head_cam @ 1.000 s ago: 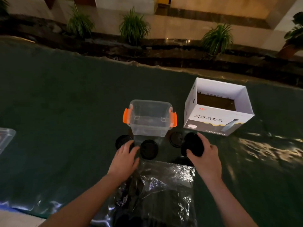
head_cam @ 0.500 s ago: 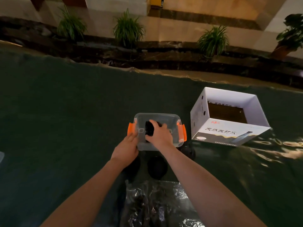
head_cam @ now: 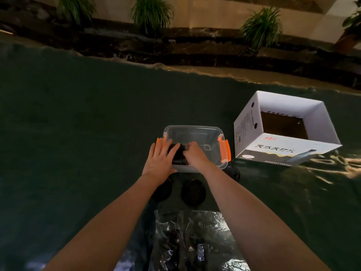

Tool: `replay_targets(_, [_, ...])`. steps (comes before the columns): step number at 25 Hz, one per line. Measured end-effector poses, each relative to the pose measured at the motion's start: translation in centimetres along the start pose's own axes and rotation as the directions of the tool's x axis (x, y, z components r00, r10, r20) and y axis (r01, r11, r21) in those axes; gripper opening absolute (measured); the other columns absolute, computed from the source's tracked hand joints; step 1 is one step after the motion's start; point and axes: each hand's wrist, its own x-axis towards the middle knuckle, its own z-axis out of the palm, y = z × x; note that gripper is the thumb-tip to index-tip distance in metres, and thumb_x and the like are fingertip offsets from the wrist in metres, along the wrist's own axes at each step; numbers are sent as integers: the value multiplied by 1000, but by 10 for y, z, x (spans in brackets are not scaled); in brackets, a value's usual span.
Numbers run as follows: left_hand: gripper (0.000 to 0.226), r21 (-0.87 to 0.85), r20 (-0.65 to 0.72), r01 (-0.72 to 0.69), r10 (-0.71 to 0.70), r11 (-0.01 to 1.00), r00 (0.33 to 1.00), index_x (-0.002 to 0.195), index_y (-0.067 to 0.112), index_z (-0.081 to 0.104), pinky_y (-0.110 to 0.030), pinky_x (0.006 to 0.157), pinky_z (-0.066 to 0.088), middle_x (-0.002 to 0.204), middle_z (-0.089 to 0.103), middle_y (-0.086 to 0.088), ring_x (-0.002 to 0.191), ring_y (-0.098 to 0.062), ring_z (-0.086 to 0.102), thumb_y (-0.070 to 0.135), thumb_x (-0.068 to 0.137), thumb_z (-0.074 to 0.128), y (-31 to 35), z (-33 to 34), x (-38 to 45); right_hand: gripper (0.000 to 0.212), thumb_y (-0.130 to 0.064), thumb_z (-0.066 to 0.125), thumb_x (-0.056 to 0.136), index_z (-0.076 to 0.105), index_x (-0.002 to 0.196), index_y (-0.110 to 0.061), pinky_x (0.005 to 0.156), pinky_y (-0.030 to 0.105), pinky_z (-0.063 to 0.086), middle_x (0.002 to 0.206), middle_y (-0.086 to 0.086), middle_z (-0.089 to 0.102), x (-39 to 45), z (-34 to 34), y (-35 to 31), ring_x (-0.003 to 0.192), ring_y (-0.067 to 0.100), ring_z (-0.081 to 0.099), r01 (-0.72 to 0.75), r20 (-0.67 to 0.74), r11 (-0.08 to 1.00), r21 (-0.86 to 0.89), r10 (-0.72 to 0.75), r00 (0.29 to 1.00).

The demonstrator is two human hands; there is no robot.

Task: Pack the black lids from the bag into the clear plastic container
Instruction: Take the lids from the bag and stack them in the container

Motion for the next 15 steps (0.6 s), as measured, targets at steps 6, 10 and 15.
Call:
replay_targets(6, [74,260,81,-227,213,939,974,152,26,12,-58,116,-14,161,18,-3,149,-26,13,26,91,54,11,-1,21,22,-3,48,95,63,110,1,86,45,57,106,23,68,14,-9,5,97,36,67,-20,121,996,-87,31,992])
replay_targets(10, [62,214,112,-193,172,958,979,148,23,27,-53,120,-5,159,25,-4,146,-25,24,25,92,53,19,-3,30,19,-11,48,96,62,109,-7,82,39,55,97,11,68,9,-8,9,91,29,65,36,23,994,-99,-34,999])
replay_targets(15, [52,242,76,-221,209,945,975,144,21,34,-54,119,-4,155,32,-7,141,-30,31,24,94,47,18,-2,21,34,-3,52,92,58,124,-12,92,29,46,123,6,64,-33,-13,36,111,19,61,310,-285,947,-86,-321,903])
